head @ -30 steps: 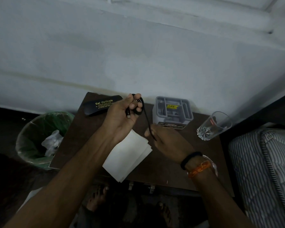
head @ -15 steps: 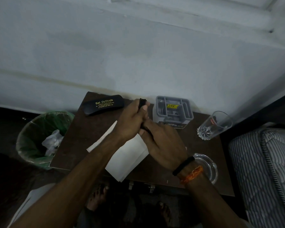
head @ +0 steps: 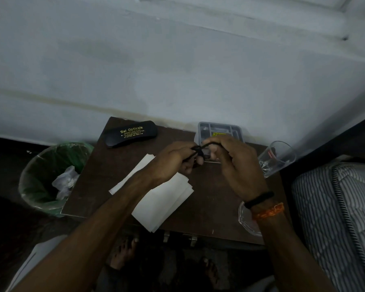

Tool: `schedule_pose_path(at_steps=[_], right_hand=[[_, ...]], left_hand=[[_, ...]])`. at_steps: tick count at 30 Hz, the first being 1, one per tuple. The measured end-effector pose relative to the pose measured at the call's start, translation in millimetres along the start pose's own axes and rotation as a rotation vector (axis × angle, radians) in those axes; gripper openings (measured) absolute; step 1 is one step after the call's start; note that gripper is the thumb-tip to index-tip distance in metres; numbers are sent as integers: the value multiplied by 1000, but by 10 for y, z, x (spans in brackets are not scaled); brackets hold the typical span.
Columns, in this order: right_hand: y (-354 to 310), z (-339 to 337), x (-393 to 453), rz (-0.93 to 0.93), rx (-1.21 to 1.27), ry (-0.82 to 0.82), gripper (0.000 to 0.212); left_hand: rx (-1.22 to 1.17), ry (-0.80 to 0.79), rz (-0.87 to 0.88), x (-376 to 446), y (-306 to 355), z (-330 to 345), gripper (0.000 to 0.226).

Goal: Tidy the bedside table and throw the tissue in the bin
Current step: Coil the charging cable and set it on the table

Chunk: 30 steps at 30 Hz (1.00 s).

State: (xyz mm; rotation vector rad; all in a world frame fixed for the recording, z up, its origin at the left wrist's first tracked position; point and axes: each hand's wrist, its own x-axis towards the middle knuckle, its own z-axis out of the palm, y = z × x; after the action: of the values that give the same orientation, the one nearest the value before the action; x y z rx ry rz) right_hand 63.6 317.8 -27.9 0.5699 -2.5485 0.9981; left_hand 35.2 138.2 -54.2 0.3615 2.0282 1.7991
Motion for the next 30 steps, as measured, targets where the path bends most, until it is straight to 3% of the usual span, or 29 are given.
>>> schedule_pose_path(at_steps=[8, 10, 17, 20, 23, 30], right_hand=[[59, -6, -17, 168, 69, 41, 20], [103, -13, -15, 209, 39, 28, 20], [85, -12, -74, 305, 206, -268, 34], [88, -32, -54, 285, 216, -310, 52], [128, -48, -46, 288, 283, -331, 53], [131, 6, -40, 228, 163, -271, 33]], left_hand=[[-211, -128, -20, -5, 48, 17, 52], [-223, -167, -11, -28, 78, 36, 41], [-110, -188, -42, -70, 115, 69, 28], [-213, -180, -85, -52, 86, 17, 25], [-283, -201, -106, -43, 44, -7, 28], [26, -114, 33, 3, -9, 53, 22]])
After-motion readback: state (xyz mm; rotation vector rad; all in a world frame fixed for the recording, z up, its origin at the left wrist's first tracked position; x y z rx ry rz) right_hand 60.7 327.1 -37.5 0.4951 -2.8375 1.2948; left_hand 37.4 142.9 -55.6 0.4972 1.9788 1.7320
